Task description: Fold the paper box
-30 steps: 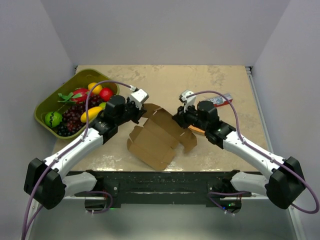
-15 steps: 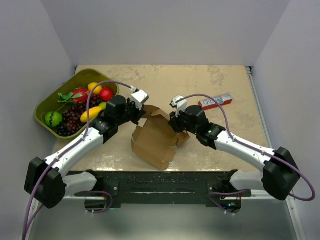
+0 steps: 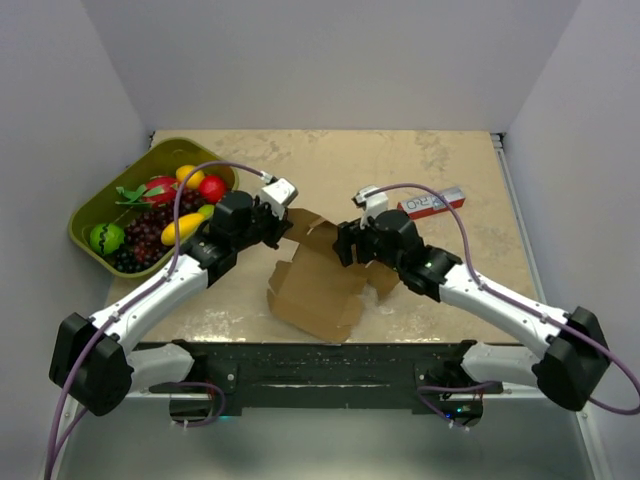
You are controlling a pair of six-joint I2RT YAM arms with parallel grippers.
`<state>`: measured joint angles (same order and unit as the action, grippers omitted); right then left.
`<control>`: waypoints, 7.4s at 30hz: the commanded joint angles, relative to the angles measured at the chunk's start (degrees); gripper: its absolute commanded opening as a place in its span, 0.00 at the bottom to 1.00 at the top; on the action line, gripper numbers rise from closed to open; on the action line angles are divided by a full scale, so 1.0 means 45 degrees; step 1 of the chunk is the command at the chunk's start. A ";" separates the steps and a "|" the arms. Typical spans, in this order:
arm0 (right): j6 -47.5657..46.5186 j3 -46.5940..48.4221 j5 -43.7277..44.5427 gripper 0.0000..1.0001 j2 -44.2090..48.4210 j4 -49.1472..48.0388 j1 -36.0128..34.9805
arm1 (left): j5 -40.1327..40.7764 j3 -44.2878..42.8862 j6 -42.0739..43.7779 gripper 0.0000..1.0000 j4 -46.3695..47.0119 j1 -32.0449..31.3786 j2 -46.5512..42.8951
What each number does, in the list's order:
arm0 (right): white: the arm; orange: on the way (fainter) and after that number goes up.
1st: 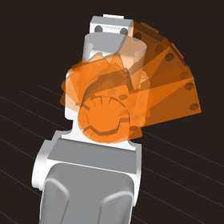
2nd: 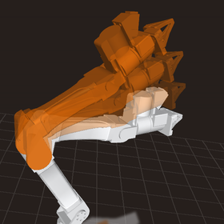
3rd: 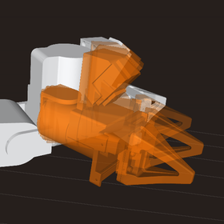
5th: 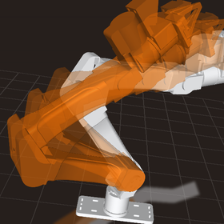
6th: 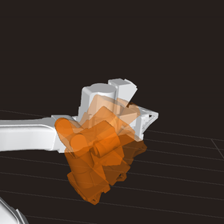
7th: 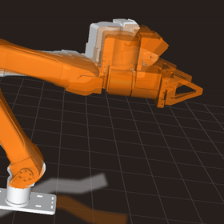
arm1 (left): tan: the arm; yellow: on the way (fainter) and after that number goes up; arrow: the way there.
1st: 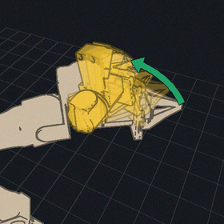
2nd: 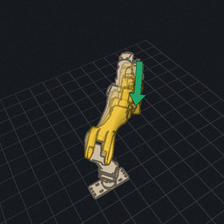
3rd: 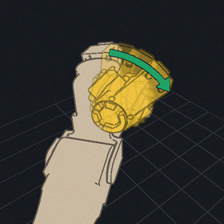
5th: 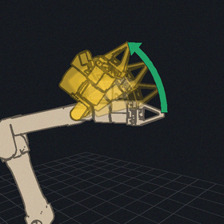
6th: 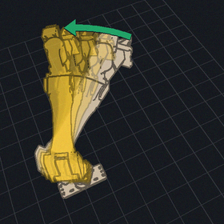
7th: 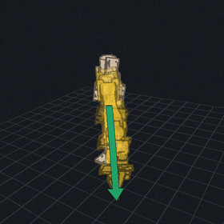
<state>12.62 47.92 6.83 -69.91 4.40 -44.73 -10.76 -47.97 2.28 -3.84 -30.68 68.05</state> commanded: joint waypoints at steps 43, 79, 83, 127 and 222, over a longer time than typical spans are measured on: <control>1.8562 -0.4418 0.2192 0.87 0.2273 -0.6351 0.1932 | 0.1650 0.1264 0.0156 0.00 0.3020 -0.1171 -0.1411; 1.8113 -0.5122 0.1295 0.04 -0.1983 -0.9141 0.2225 | 0.1357 0.1106 -0.0684 0.42 0.1381 -0.1542 0.0271; 1.7879 -0.5044 0.1236 0.01 -0.2199 -0.9182 0.2108 | 0.1513 0.1401 0.0154 0.68 0.1301 -0.1542 -0.0687; 1.7781 -0.5571 0.1666 0.00 -0.1613 -0.9436 0.2069 | 0.2509 0.1322 0.1854 0.67 0.4273 -0.3027 0.2946; 1.7664 -0.6078 0.2017 0.00 -0.1711 -0.9358 0.2069 | 0.0928 0.3159 -0.4942 0.50 0.9543 -0.2089 0.3314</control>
<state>93.34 21.19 16.84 -77.60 -37.10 -34.81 -6.52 -33.74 -18.50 30.55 -39.11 82.72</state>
